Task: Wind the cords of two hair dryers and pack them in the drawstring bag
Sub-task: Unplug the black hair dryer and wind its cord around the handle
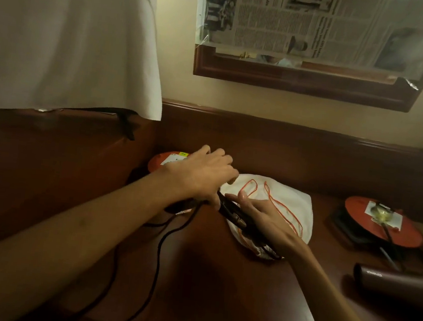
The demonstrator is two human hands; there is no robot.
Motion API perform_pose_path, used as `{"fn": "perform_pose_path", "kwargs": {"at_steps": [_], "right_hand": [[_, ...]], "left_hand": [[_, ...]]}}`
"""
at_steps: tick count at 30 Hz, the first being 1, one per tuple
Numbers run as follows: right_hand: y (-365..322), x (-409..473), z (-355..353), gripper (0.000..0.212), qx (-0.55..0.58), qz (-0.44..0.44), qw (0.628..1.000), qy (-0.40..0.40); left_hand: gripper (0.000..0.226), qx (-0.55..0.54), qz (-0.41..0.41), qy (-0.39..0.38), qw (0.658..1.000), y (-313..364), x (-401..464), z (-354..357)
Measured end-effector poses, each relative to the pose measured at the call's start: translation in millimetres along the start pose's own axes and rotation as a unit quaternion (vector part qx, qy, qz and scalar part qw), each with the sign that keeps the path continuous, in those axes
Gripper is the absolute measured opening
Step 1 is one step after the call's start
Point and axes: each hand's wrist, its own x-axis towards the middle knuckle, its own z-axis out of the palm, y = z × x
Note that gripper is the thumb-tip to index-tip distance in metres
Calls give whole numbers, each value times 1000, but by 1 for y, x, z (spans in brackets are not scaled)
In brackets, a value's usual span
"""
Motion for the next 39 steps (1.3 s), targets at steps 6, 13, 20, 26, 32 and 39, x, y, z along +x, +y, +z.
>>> {"fn": "perform_pose_path", "kwargs": {"at_steps": [6,13,20,26,32,39], "right_hand": [[4,-4,-8,36,-58,14,998,-38],[11,-15,-14,22,-19,9,997,-81],[-3,-13,-14,16,-28,-16,994,-105],[0,-10,-17,17,-53,9,991,-121],[4,-9,-32,17,-21,29,990,-134],[-8,-2,-21,19,-236,-80,967,58]], "left_hand": [[41,-195,6,-112,974,-13,15,20],[47,-300,30,-229,925,-21,5,34],[52,-291,6,-260,921,-32,3,43],[43,-387,-11,-243,889,-28,5,62],[30,-429,18,-254,867,-21,12,63],[24,-499,7,-177,848,-33,7,80]]}}
